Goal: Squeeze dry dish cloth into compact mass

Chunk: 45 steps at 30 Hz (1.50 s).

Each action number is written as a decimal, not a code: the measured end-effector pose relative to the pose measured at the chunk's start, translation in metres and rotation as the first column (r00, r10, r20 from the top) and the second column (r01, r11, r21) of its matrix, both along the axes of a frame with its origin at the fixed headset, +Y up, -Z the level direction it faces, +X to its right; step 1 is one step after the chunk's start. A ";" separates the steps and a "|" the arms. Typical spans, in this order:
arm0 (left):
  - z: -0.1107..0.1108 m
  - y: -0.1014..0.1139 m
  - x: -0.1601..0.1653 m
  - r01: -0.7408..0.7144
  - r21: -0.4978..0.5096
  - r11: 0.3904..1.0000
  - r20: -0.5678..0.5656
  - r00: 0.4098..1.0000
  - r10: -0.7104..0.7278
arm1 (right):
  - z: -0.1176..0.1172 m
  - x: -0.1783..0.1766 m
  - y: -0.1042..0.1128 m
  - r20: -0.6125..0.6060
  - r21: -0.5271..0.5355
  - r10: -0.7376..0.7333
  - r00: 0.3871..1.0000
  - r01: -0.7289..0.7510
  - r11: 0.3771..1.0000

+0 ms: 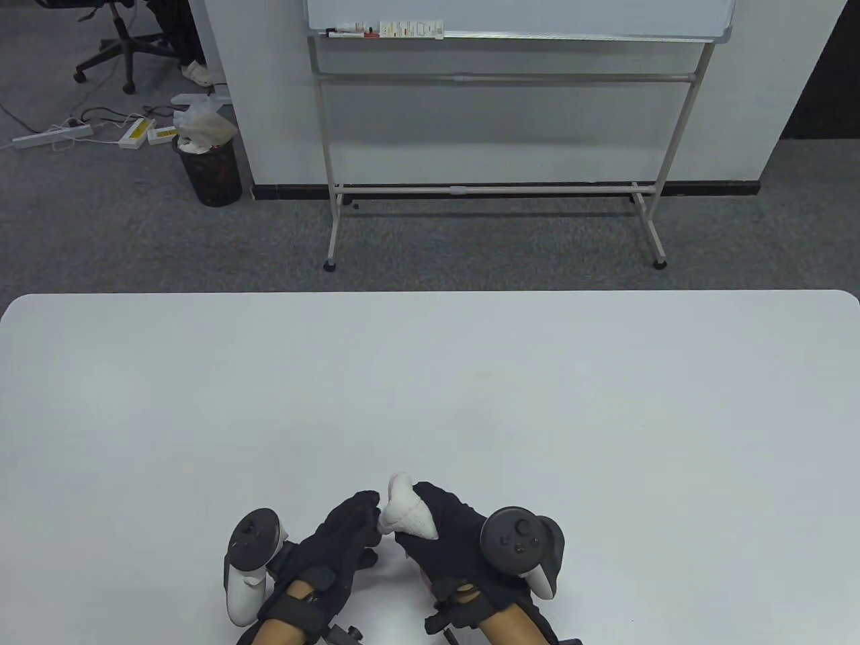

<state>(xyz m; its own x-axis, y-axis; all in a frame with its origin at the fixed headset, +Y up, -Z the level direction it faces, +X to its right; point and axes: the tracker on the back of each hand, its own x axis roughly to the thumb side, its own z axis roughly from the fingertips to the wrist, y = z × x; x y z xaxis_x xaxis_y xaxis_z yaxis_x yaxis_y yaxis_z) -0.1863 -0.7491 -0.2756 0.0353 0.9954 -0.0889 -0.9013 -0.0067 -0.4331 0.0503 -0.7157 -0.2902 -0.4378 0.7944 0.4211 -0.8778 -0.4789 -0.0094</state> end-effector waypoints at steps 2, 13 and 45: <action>0.001 -0.008 0.014 -0.113 -0.090 0.989 0.144 0.982 0.126 | 0.002 0.000 0.002 0.019 0.025 -0.044 0.999 0.043 0.999; -0.003 -0.014 0.033 -0.487 -0.137 0.863 0.131 0.854 0.503 | 0.011 -0.025 -0.002 -0.134 -0.037 0.094 0.987 -0.100 0.994; 0.003 0.015 0.024 -0.014 0.422 0.906 -0.137 0.987 0.079 | 0.007 -0.028 -0.022 -0.217 -0.600 -0.755 0.618 0.526 0.603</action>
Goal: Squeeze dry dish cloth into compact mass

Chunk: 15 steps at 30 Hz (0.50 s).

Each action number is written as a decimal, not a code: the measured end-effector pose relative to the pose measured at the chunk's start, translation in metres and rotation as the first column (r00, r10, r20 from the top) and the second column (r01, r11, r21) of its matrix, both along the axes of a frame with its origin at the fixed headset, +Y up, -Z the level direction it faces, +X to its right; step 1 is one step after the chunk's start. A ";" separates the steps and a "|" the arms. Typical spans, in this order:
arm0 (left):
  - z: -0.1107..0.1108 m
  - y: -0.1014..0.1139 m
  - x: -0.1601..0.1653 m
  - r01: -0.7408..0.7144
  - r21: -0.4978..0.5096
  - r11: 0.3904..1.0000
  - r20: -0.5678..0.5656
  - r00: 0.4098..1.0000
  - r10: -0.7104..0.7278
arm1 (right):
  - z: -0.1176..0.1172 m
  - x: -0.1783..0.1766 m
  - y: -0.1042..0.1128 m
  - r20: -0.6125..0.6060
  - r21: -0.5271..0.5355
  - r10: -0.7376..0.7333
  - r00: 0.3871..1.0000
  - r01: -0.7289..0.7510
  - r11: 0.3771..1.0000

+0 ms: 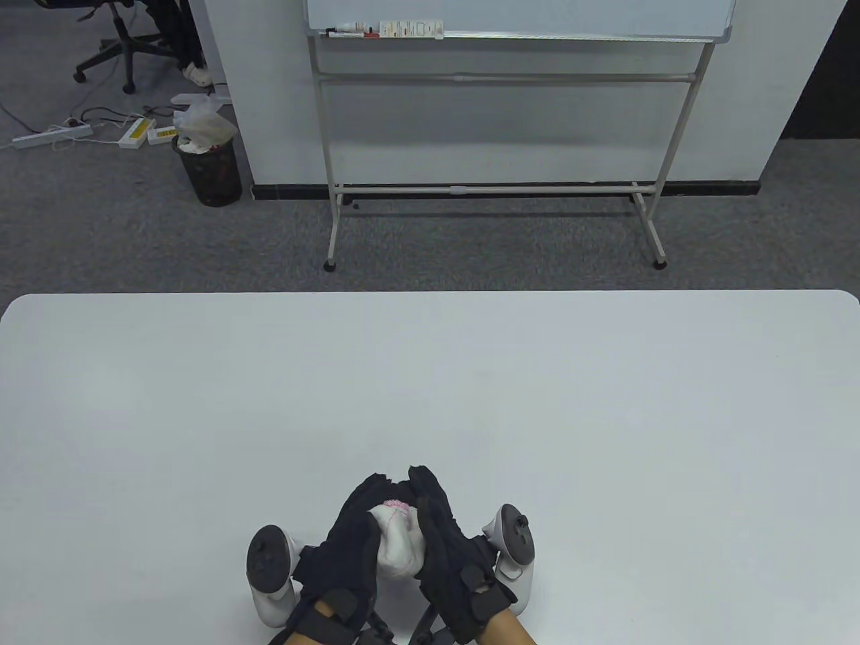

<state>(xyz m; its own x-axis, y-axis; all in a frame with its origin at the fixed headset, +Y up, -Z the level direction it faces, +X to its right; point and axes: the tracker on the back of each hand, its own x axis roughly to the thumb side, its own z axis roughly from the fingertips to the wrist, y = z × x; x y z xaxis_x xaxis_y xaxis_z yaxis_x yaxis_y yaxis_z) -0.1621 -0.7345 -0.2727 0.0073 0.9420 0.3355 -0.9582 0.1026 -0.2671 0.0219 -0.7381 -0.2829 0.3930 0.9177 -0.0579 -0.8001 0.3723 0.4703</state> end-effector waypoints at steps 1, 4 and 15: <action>0.001 0.000 0.001 0.088 -0.005 0.996 -0.056 0.995 -0.088 | 0.000 0.002 0.003 0.003 0.023 0.017 1.000 -0.018 1.000; 0.000 -0.002 0.004 0.159 -0.001 0.987 -0.075 0.984 -0.159 | 0.000 0.005 0.005 0.012 0.032 0.025 1.000 -0.026 0.999; 0.000 -0.020 0.007 0.019 -0.321 0.947 0.120 0.993 0.021 | -0.005 0.021 0.023 0.231 0.122 0.023 0.973 -0.053 0.991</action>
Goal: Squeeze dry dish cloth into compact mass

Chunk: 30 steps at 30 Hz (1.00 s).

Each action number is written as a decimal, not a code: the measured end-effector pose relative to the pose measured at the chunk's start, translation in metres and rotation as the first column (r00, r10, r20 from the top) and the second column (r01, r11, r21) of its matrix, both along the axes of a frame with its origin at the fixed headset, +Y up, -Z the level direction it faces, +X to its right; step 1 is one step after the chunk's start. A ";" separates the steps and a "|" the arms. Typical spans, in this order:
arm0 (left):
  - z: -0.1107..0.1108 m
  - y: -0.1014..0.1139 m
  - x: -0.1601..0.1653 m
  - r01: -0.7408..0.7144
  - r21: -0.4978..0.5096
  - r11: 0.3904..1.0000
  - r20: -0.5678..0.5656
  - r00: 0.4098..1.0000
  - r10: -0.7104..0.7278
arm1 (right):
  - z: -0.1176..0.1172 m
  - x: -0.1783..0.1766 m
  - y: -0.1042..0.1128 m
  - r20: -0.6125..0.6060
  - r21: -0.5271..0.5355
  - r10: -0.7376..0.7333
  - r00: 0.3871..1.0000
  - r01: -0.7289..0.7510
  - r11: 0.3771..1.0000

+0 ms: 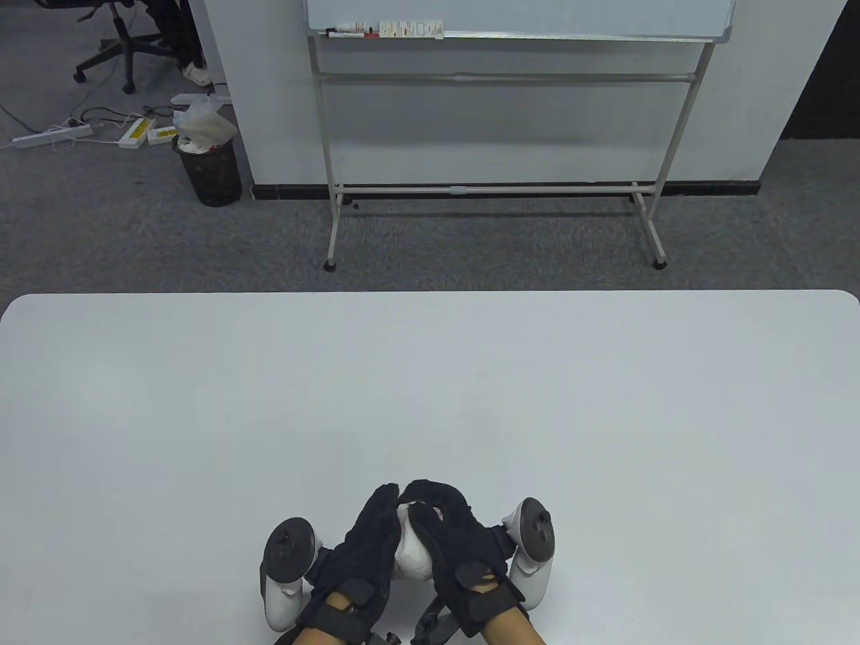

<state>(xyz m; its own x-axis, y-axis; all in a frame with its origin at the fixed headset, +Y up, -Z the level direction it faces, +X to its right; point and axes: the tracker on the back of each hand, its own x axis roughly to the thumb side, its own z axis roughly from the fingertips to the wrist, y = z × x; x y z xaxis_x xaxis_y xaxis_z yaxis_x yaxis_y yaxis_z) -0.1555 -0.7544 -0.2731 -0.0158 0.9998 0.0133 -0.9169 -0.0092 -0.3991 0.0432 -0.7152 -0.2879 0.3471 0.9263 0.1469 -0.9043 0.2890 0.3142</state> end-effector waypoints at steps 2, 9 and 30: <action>0.003 -0.002 0.001 -0.078 -0.038 0.996 0.077 0.994 0.081 | 0.002 0.009 0.009 0.152 0.087 0.074 0.986 -0.088 0.992; 0.008 0.016 0.019 -0.194 0.109 0.975 0.176 0.969 0.173 | 0.015 -0.007 0.017 0.198 0.281 0.309 0.930 -0.356 0.891; 0.005 0.026 -0.004 -0.194 0.301 0.934 -0.078 0.971 0.227 | 0.005 -0.012 -0.014 -0.086 -0.031 0.171 0.981 -0.174 0.984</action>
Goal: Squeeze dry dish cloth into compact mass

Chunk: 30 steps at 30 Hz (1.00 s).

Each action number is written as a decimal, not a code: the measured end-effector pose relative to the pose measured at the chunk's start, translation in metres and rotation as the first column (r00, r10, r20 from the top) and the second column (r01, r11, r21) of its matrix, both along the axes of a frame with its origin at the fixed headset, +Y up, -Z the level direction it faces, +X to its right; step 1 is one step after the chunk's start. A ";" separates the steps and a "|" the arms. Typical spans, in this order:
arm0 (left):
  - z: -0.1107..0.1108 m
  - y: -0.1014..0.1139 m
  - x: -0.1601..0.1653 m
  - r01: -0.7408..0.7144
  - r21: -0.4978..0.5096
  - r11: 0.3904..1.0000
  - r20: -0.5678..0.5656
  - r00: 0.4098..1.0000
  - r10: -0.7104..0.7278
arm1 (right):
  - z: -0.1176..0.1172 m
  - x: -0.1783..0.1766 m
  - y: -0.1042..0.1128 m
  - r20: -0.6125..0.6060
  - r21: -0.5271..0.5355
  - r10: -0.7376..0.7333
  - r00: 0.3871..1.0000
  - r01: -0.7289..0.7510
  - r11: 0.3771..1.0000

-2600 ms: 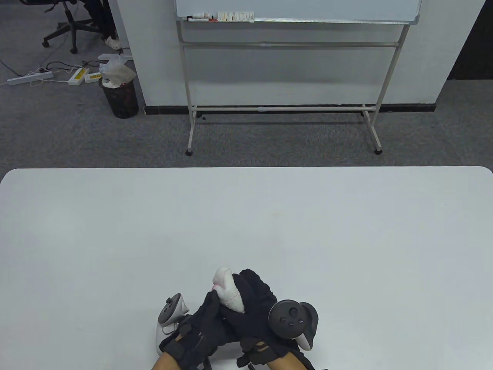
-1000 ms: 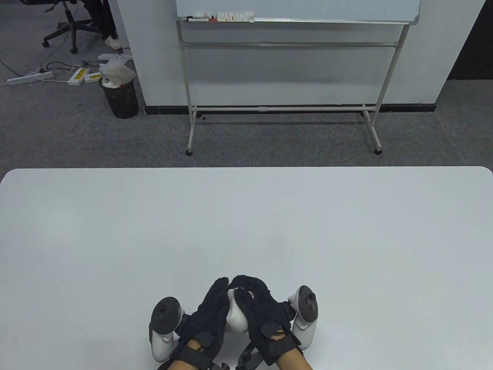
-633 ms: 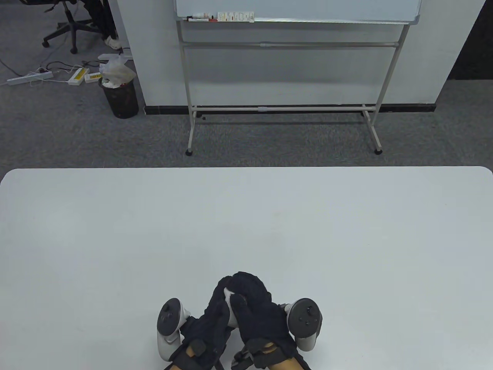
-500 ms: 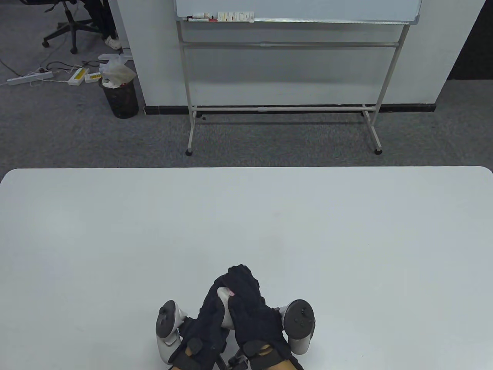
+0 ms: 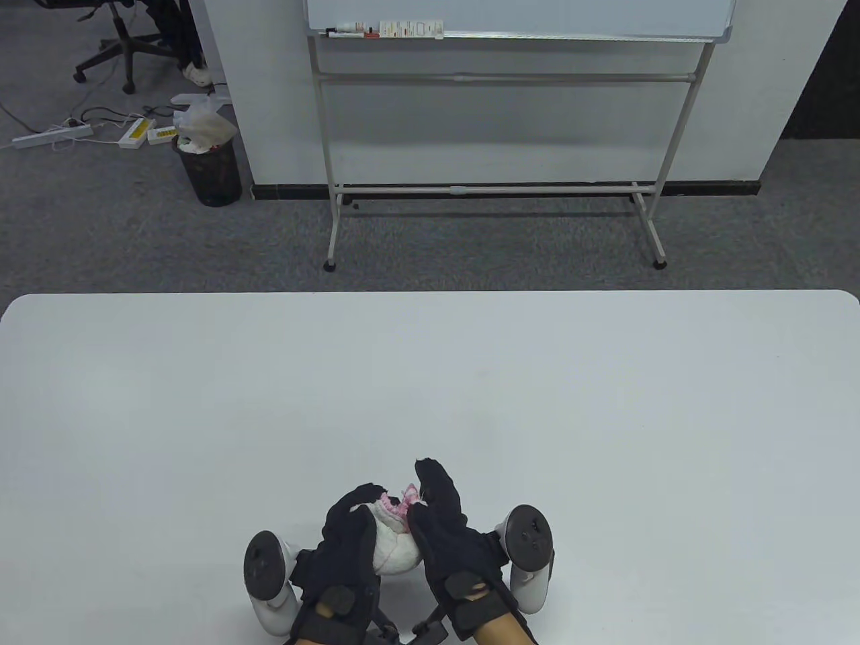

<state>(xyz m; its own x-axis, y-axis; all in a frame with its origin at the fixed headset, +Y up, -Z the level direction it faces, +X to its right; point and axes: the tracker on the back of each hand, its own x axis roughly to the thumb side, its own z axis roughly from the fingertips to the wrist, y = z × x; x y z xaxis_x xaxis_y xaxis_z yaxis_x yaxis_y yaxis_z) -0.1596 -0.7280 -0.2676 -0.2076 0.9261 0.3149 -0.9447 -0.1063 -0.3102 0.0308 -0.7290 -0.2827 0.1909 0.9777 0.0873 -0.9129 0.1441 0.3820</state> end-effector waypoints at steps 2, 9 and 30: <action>0.000 -0.004 0.004 -0.030 -0.005 1.000 0.044 0.999 0.030 | 0.002 -0.006 -0.004 -0.071 -0.100 -0.155 0.985 0.147 0.984; 0.001 -0.004 0.002 0.106 -0.012 0.994 -0.009 0.994 -0.106 | 0.001 -0.006 0.006 -0.064 0.041 -0.137 0.989 0.140 0.989; 0.000 -0.018 0.012 -0.134 -0.180 0.975 0.183 0.969 0.167 | 0.010 -0.006 0.032 0.196 0.459 0.336 0.921 -0.389 0.799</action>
